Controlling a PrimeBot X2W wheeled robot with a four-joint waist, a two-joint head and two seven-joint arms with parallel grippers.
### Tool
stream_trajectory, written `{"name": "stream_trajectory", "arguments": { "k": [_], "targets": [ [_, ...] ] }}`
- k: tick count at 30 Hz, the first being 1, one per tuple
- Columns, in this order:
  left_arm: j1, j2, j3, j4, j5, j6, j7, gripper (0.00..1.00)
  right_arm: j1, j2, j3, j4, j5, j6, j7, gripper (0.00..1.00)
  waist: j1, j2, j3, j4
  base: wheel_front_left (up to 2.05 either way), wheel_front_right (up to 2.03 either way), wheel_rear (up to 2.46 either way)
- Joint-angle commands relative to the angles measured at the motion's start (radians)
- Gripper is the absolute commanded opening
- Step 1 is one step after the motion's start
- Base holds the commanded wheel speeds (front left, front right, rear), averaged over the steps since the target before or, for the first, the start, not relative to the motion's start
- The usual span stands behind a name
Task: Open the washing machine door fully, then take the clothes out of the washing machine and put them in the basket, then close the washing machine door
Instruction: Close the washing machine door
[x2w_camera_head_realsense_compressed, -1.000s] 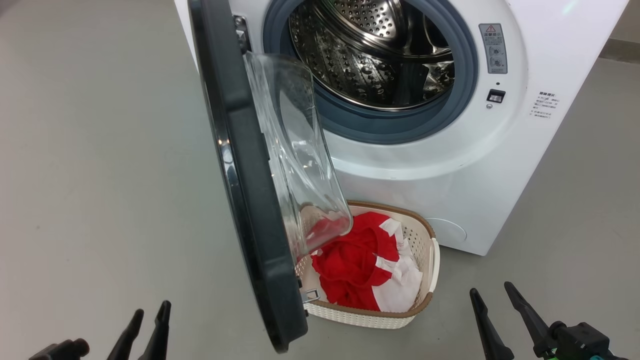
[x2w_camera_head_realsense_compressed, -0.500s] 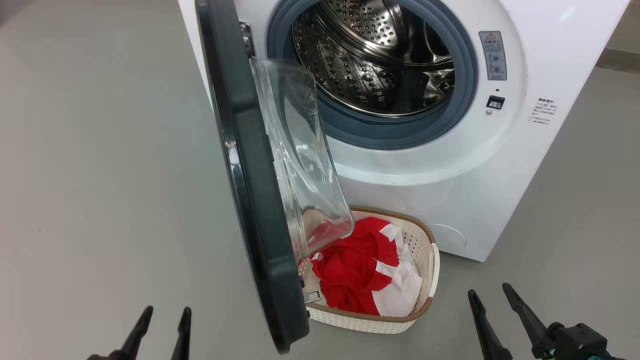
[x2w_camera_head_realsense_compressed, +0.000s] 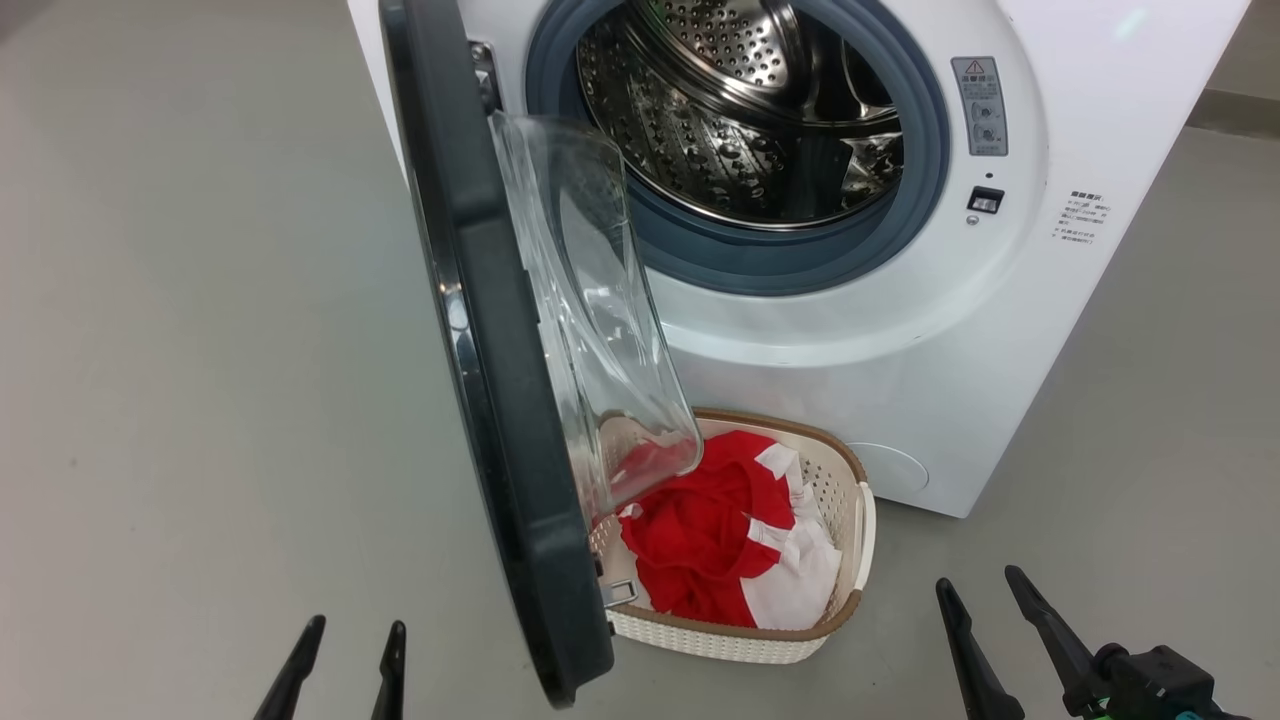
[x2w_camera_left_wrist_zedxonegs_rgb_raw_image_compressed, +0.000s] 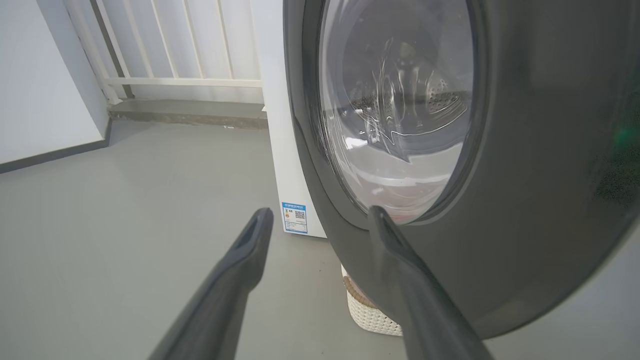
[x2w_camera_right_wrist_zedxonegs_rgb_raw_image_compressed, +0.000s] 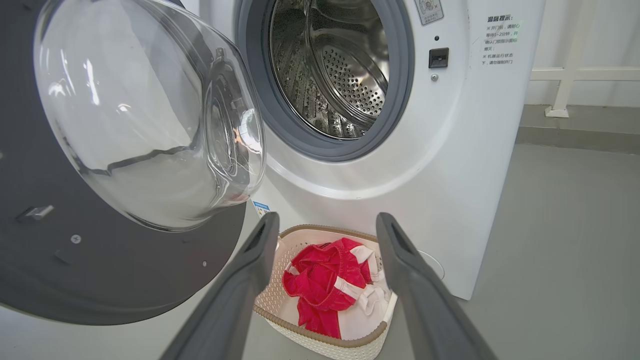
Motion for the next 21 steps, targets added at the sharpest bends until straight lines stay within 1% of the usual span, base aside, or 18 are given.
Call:
{"name": "stream_trajectory", "arguments": {
  "k": [1,16,17,18,19,20,21],
  "targets": [
    [-0.019,0.0,0.037,-0.024,0.012,-0.005,-0.012,1.0,-0.041,-0.009,0.02,-0.02,-0.003,0.008,-0.006,1.0,0.0,0.0,0.002,0.0,0.0,0.0,0.0],
    [-0.034,-0.011,0.064,-0.042,-0.003,-0.005,-0.012,1.0,-0.05,-0.011,0.017,-0.021,-0.005,0.008,-0.006,1.0,0.0,0.0,0.013,-0.003,0.0,0.0,0.0],
    [-0.035,-0.012,0.065,-0.044,-0.009,-0.005,-0.012,0.97,-0.051,-0.011,0.016,-0.021,-0.004,0.008,-0.006,1.0,0.0,0.0,0.013,-0.004,0.0,0.0,0.0],
    [-0.036,-0.012,0.064,-0.045,-0.018,-0.005,-0.012,0.75,-0.052,-0.011,0.016,-0.02,-0.004,0.008,-0.006,1.0,0.0,0.0,0.013,-0.004,0.0,0.0,0.0],
    [-0.038,-0.012,0.064,-0.046,-0.034,-0.005,-0.012,0.49,-0.052,-0.011,0.015,-0.02,-0.004,0.008,-0.006,1.0,0.0,0.0,0.013,-0.004,0.0,0.0,0.0],
    [-0.04,-0.012,0.065,-0.046,-0.056,-0.005,-0.012,0.43,-0.053,-0.011,0.015,-0.02,-0.004,0.008,-0.006,1.0,0.0,0.0,0.013,-0.004,0.0,0.0,0.0],
    [-0.044,-0.012,0.07,-0.047,-0.092,-0.005,-0.012,0.07,-0.053,-0.011,0.014,-0.019,-0.004,0.008,-0.006,1.0,0.0,0.0,0.013,-0.004,0.0,0.0,0.0]
  ]
}}
